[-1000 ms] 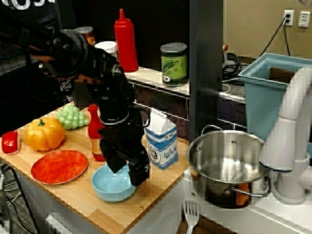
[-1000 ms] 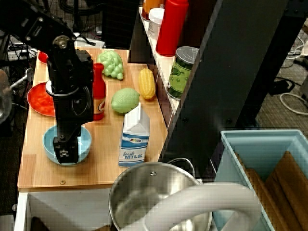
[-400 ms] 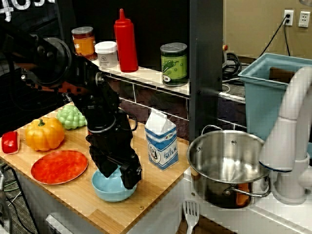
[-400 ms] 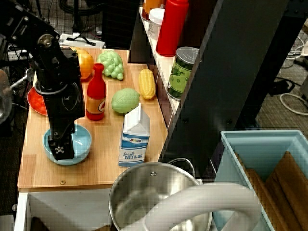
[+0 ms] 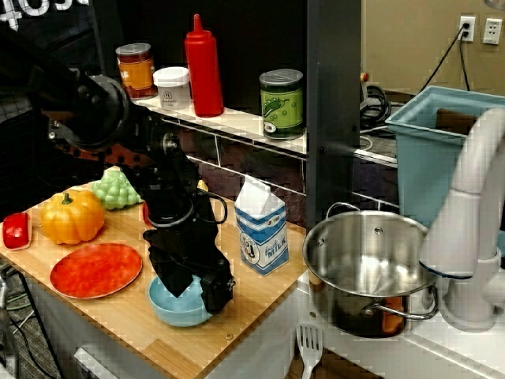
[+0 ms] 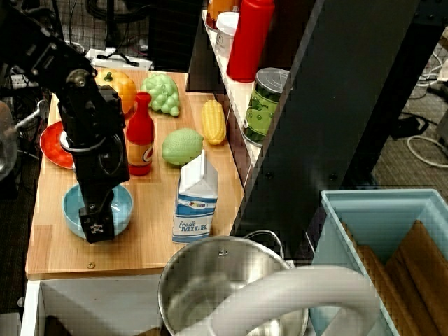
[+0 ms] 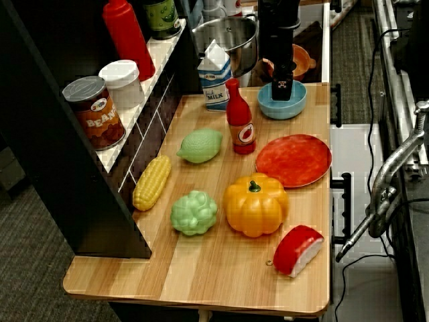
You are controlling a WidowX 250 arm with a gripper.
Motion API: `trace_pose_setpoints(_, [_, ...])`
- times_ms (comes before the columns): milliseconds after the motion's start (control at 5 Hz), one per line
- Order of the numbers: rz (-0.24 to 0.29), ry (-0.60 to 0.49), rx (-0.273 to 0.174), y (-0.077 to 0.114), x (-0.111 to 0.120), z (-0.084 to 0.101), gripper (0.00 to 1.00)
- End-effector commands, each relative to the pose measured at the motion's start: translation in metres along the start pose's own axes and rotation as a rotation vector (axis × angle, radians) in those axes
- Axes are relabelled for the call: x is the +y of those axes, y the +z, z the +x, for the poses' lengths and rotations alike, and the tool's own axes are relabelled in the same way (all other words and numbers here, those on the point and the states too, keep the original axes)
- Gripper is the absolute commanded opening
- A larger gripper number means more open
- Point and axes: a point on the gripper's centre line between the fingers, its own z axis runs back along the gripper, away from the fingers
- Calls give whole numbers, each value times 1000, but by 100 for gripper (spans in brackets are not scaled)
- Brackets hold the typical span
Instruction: Lift bowl
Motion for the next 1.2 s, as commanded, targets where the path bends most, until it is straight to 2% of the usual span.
trace_pose_setpoints(0, [16,34,-36,3,0,23,100])
trace_pose_setpoints(200, [15,56,-34,0,5,25,0])
trace_pose_setpoints(1000, [6,86,-79,18,13,15,0])
